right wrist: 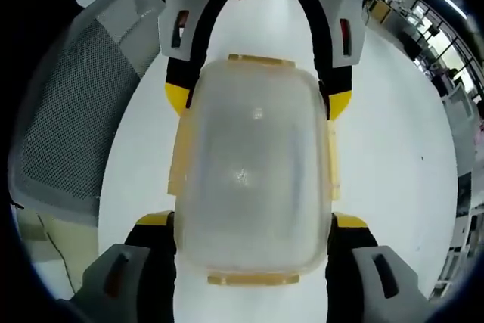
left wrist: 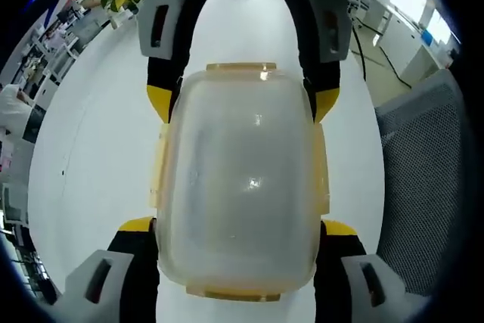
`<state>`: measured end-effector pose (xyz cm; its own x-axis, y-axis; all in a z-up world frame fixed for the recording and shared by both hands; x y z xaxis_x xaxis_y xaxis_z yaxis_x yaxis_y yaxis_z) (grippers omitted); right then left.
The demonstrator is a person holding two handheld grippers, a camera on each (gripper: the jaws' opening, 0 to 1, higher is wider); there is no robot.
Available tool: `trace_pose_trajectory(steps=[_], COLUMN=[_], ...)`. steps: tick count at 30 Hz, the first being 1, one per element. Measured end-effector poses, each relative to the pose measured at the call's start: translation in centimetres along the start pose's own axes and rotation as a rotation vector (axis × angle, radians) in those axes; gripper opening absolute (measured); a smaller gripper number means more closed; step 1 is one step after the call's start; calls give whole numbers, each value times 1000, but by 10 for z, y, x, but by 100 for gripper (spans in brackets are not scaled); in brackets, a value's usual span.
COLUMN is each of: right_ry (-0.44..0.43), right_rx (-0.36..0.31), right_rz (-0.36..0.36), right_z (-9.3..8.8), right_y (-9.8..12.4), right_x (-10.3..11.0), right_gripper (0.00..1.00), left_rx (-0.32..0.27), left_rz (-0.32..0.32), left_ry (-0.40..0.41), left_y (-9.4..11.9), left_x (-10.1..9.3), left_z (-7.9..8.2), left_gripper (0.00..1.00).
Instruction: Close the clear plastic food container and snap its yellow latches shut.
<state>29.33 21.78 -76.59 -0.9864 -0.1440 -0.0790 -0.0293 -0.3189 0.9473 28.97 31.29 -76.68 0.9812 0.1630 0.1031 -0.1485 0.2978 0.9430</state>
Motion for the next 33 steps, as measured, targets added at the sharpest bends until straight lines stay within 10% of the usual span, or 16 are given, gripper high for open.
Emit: trace_pose_trajectory(steps=[20, 33], right_ry=[-129, -178], right_rx=[0, -9], right_rz=[-30, -40], right_z=[70, 84], right_y=[-30, -41], right_x=[-26, -51], right_gripper=[83, 86], left_rx=[7, -20], left_rz=[-42, -81], left_ry=[-88, -104], left_y=[16, 14], left_x=[36, 63], left_z=[-65, -80], left_gripper=[83, 85])
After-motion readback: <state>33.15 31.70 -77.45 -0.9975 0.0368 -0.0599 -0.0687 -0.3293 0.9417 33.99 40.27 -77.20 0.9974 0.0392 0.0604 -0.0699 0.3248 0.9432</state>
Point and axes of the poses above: the point that each gripper's makers call its tool centre point, and the gripper's own axes: y roughly backward along the fingers, x roughly to its left, z roughly out of its top, the point moved 5 cm from there along y, roughly backward along the fingers, and after that the axes turned 1 degree about x, right-handed, at the moved point
